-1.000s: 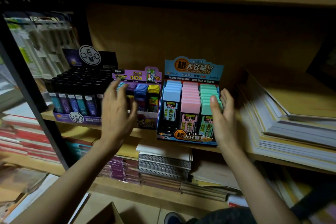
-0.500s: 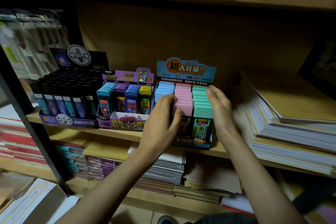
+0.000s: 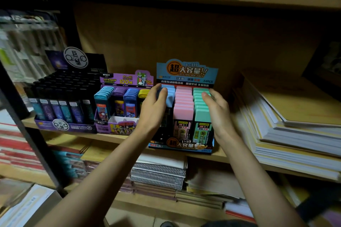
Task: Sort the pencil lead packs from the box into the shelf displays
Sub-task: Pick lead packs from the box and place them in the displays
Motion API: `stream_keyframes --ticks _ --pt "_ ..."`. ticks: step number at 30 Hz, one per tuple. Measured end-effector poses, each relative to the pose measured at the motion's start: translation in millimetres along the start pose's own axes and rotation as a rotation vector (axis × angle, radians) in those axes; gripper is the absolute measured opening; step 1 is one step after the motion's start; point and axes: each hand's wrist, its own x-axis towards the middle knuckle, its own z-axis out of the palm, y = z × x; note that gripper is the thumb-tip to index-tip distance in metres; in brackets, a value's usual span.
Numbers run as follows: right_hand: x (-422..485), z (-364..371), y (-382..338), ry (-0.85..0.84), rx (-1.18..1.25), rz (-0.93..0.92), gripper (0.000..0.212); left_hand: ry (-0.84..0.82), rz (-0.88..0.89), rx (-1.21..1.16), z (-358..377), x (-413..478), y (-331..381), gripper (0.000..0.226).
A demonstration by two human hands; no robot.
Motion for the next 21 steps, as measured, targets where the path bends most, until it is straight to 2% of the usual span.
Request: stream_keyframes --ticks 2,7,10,12,14,16,18,21 --pt "-1 0 2 -0.002 0.050 -0.009 0.030 -0.007 -0.040 -0.065 2 1 -1 0.046" --pt "-5 -2 4 -0.062 0.070 0.050 0.058 -0.038 -0.055 -0.070 5 5 -4 0.047" --pt "-6 -8 2 -0.072 0.082 0.055 0.057 -0.060 -0.050 -0.061 -1 7 -5 0.047" --pt "-7 -11 -4 -0.040 0.040 -0.017 0.052 -0.054 0.036 0.026 -7 7 -5 0.047" --pt "-6 -13 -12 -0.041 -0.201 -0.175 0.051 -0.056 0.227 0.286 -13 8 -4 0.048" --pt "-2 -12 -17 -0.116 -0.510 -0.296 0.052 -0.109 0.422 0.613 -15 11 -5 0.051" --pt "5 -12 -18 -0.230 -0.721 -0.298 0.051 -0.164 0.484 0.797 -14 18 -4 0.054" --pt "10 -12 -18 -0.299 -0.867 -0.264 0.049 -0.215 0.482 0.880 -13 25 -3 0.050"
